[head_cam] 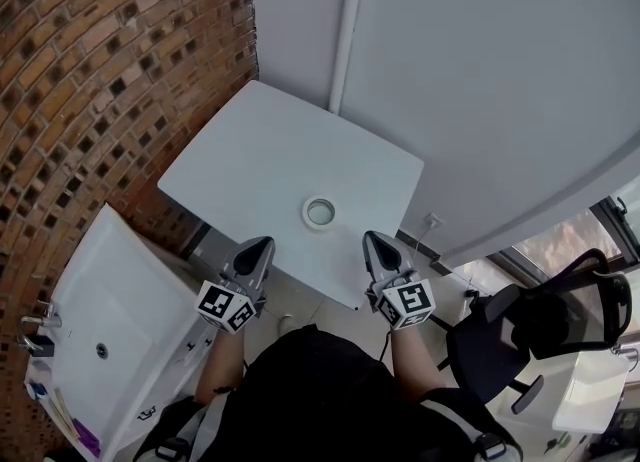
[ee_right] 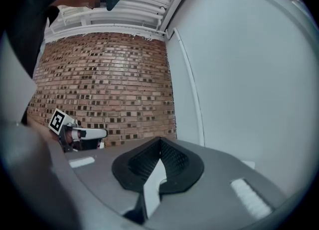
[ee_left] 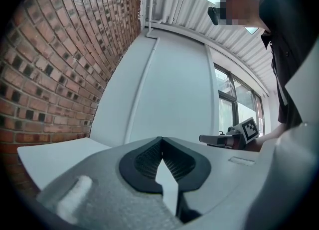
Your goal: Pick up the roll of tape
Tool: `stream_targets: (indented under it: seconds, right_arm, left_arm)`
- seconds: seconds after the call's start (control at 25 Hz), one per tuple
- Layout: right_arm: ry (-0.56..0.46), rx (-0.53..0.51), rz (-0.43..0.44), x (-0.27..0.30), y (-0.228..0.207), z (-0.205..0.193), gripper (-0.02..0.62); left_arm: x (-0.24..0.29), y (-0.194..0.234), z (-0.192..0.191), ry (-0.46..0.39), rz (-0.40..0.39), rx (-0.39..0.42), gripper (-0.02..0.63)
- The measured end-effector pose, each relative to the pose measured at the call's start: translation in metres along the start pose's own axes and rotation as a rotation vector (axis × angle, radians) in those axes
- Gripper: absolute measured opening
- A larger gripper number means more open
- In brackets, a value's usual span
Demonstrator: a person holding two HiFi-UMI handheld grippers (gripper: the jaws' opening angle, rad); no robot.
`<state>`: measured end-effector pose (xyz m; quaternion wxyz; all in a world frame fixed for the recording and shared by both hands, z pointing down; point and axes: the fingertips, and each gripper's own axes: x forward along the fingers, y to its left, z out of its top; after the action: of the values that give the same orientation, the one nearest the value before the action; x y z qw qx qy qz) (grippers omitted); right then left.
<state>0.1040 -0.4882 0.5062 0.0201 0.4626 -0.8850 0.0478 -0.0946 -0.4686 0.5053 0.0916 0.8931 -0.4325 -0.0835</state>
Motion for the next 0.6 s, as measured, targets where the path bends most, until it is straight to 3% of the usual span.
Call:
stream_targets:
  seconds: [0.16,0.36,0.6]
  right_arm:
    - [-0.003,-0.001,-0.007,0.007,-0.001,-0.005,0.006]
    - [0.005,0.008,0.026,0.015,-0.009,-0.012,0.006]
    - [-0.045,0.021,0.066,0.026,-0.037,0.011,0.006]
  left_arm:
    - [0.005,0.007,0.0,0.017,-0.036,0.021,0.002]
    - [0.015,0.012,-0.002,0.021,-0.017,0.033,0.002]
    - [0.043,0.0,0.006,-0.016,0.014,0.027,0.002]
